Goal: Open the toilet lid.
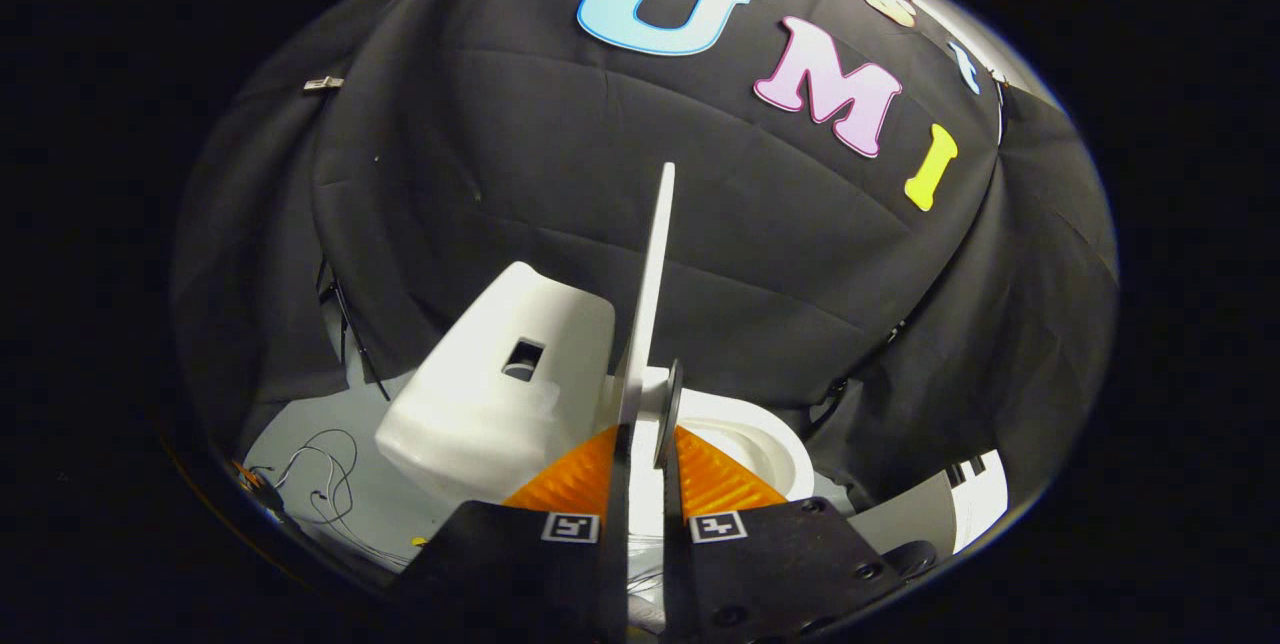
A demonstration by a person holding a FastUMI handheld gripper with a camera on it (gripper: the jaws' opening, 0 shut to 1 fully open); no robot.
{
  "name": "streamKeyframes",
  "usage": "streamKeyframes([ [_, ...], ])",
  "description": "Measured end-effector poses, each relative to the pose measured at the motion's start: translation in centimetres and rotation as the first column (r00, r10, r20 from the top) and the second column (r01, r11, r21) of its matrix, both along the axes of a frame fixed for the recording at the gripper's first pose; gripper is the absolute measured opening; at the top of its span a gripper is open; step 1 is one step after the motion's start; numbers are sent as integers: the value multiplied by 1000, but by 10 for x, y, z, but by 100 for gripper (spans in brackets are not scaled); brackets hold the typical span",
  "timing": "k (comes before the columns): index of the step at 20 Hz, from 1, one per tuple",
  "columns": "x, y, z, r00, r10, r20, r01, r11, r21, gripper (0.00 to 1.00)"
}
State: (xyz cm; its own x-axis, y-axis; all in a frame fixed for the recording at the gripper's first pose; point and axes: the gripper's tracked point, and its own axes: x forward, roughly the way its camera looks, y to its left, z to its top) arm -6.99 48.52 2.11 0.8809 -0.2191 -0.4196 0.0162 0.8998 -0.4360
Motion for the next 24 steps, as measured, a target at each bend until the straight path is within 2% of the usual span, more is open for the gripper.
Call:
streamKeyframes([
  [7,5,14,-3,999,32,5,-32,999,-26,24],
  [9,6,21,-5,998,58,-4,-58,998,-17,28],
  [13,3,32,-9,993,113,-30,-113,994,7,86],
  [14,3,26,-10,994,104,-30,-104,995,-6,100],
  [19,0,25,-2,992,123,-24,-122,992,33,99],
  [24,-10,32,46,980,185,69,-194,969,150,99],
])
